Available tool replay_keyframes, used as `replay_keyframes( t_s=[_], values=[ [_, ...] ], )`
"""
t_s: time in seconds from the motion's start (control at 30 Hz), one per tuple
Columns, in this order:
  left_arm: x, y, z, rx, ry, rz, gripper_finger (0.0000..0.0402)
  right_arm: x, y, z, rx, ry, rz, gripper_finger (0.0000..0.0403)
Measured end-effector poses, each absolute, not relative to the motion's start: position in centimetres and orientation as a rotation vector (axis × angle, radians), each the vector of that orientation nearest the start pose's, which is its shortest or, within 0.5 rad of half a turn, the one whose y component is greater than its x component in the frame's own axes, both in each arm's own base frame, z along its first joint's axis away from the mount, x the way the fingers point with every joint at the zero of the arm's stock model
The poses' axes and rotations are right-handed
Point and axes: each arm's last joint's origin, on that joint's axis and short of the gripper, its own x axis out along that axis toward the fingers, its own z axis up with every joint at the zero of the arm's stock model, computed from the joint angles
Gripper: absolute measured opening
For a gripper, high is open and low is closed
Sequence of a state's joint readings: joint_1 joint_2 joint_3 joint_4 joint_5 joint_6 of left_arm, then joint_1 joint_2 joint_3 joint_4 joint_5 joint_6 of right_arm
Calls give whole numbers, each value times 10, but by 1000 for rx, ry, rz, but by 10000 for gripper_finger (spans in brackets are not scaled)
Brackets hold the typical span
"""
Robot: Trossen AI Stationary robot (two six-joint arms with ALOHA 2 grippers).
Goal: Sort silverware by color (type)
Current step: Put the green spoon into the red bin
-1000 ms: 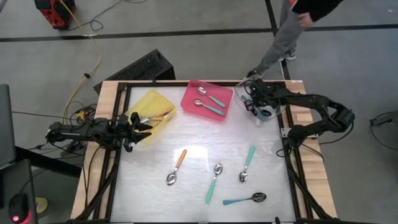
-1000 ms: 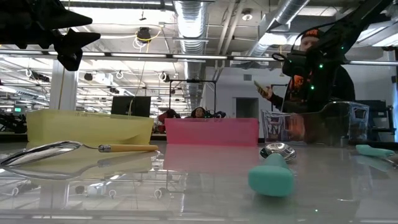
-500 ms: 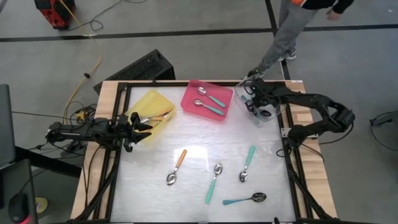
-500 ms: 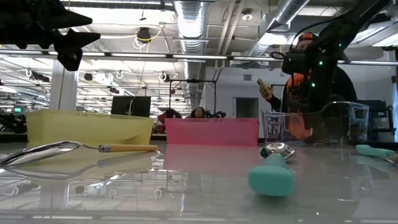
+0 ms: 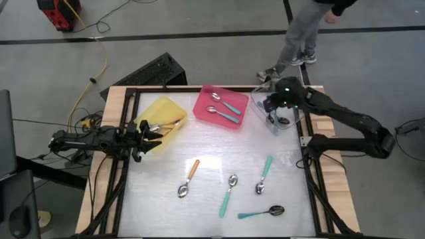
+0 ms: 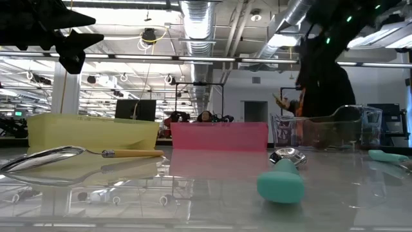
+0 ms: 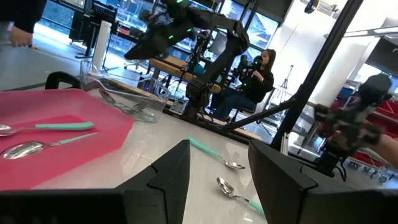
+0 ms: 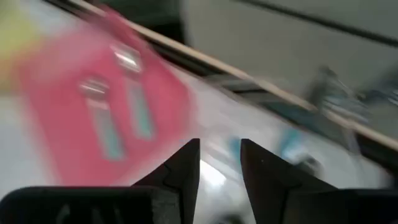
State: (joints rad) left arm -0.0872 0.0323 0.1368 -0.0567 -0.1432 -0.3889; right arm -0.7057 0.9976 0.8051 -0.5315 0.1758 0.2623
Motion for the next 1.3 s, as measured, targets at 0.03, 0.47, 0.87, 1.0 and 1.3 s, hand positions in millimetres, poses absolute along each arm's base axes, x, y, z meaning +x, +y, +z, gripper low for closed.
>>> replay_keyframes(
  t_s=[0.03,0.47,0.87,1.0,1.3],
  values=[
    [90,-4,202,-396,-60,45,148,148,-128,281,428,558,-884,139],
    [90,-4,204,-398,-83,40,148,115,-31,338,363,135,-135,137],
    [90,-5,206,-450,-86,-16,148,130,31,315,238,2,107,137],
    [89,-5,208,-450,-111,-29,148,136,42,305,167,-55,-49,137],
    [89,-6,209,-420,-123,-29,148,168,68,280,102,-252,-20,136]
  ],
)
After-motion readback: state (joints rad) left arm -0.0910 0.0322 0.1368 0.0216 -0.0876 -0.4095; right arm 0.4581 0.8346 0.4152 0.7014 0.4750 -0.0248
